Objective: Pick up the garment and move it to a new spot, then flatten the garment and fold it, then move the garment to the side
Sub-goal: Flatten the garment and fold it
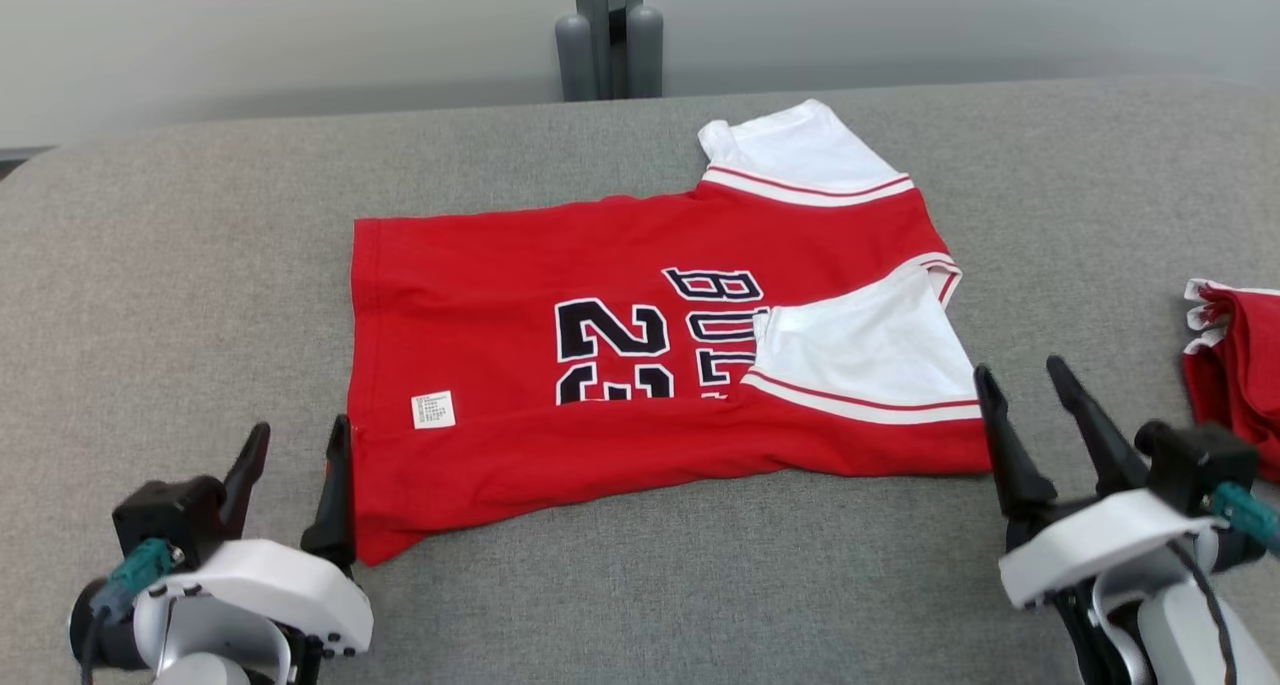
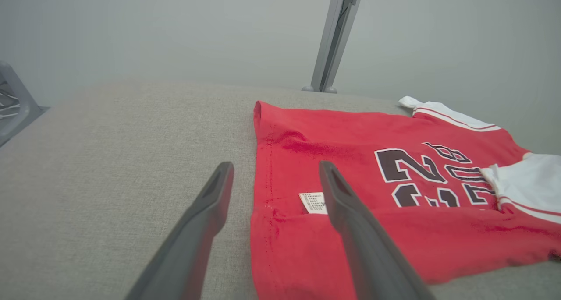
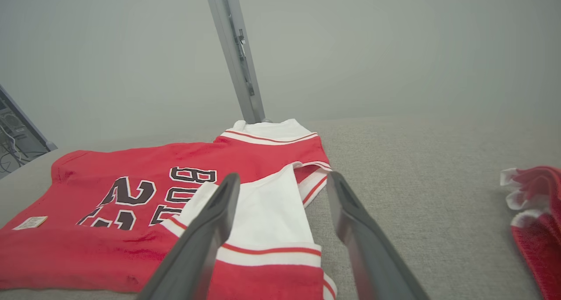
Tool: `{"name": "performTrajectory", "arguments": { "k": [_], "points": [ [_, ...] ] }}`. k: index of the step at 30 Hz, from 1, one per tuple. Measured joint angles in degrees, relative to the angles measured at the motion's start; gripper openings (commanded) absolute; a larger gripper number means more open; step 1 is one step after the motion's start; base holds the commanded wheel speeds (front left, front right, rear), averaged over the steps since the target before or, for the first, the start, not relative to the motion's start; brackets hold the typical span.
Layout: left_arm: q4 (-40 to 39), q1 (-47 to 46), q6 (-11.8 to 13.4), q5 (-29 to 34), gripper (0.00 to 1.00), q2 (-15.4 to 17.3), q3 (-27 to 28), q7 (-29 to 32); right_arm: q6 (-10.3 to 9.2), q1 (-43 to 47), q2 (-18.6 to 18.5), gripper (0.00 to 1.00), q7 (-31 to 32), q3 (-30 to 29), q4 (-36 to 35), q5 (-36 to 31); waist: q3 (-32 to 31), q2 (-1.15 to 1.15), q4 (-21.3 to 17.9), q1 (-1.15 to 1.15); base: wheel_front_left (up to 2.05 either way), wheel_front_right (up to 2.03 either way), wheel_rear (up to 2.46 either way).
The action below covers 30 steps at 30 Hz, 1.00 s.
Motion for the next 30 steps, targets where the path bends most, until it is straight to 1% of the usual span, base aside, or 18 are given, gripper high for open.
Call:
{"name": "performTrajectory", "arguments": {
  "k": [8, 17, 22, 25, 30],
  "points": [
    [0.19, 4.1, 1.85, 1.22, 1.0, 0.79, -2.04, 1.52, 0.0, 10.65, 3.79, 1.0, 5.32, -3.81, -8.99, -4.95, -3.38, 0.0, -0.36, 0.0, 0.0, 0.0, 0.0],
    [0.24, 6.06, 2.3, 1.15, 1.0, 1.19, -3.47, 2.61, 0.01, 16.92, 5.39, 1.0, 9.88, -5.92, -15.32, -7.27, -5.18, 0.0, -0.29, 0.0, 0.0, 0.0, 0.0],
    [0.29, 5.93, 2.23, 1.3, 1.0, 1.19, -4.13, 3.23, 0.0, 17.37, 5.97, 1.0, 11.03, -6.13, -16.83, -7.34, -5.12, 0.0, -0.33, 0.0, 0.0, 0.0, 0.0],
    [0.67, 5.11, 1.48, 1.3, 1.0, 1.33, -4.67, 4.17, 0.0, 16.99, 6.06, 1.0, 11.41, -6.73, -16.82, -7.39, -4.64, 0.0, -0.25, 0.0, 0.0, 0.0, 0.0],
    [2.63, 2.96, 0.38, 0.69, 1.0, 1.48, -5.6, 6.99, 0.01, 13.4, 5.7, 1.0, 12.17, -7.37, -13.56, -7.77, -2.49, 0.0, -0.17, 0.0, 0.0, 0.0, 0.0]
  ]
}}
